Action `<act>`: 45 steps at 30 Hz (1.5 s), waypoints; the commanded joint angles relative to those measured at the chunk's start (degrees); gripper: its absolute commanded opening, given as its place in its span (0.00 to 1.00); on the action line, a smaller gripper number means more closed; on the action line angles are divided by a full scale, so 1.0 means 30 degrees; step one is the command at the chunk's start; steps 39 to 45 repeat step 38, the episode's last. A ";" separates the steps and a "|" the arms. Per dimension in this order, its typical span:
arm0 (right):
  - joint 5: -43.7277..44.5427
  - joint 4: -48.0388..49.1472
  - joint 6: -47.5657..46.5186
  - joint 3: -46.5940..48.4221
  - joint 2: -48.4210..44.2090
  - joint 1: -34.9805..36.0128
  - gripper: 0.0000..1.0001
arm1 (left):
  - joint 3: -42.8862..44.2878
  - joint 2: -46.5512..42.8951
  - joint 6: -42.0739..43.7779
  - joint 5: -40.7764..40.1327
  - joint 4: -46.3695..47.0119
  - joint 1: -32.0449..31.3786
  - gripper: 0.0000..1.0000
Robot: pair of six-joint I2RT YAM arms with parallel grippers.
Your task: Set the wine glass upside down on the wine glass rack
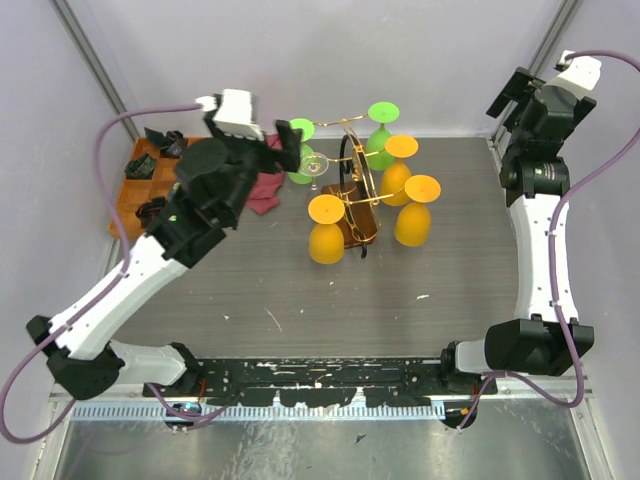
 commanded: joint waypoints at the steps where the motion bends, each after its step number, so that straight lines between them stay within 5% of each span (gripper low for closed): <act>1: 0.0520 0.0794 0.0202 0.0300 -0.1037 -0.0081 1.00 | -0.1110 -0.2053 -0.0870 0.1393 -0.2011 0.2304 0.98; 12: 0.0498 0.1622 -0.0107 0.0095 -0.1235 -0.0061 1.00 | -0.4761 -0.4797 -0.2204 0.2981 -0.1836 0.6725 0.98; 45: 0.0912 0.2063 -0.0634 -0.0603 -0.1263 -0.0063 1.00 | -0.5294 -0.3515 -0.3530 0.4937 -0.0867 0.6871 0.98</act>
